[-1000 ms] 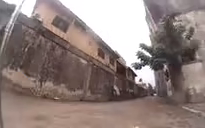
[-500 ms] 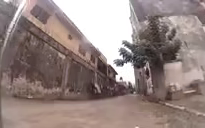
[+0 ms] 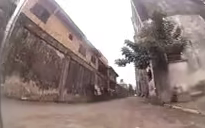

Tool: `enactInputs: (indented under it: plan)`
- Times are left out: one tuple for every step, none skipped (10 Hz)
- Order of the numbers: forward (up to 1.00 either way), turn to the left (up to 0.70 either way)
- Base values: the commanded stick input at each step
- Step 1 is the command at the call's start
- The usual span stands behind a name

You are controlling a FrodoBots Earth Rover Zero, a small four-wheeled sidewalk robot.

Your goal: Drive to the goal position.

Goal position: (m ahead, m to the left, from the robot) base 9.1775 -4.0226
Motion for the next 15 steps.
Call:
enactInputs:
  plan:
    - [0.84, 0.03]
    - [0.84, 0.03]
    - [0.84, 0.03]
    - [0.84, 0.03]
    - [0.84, 0.03]
    - [0.84, 0.03]
    - [0.84, 0.03]
    - [0.84, 0.01]
    - [0.84, -0.07]
    - [0.84, -0.29]
    - [0.84, -0.34]
    - [0.84, -0.34]
    - [0.84, -0.34]
    - [0.84, -0.34]
    - [0.84, -0.34]
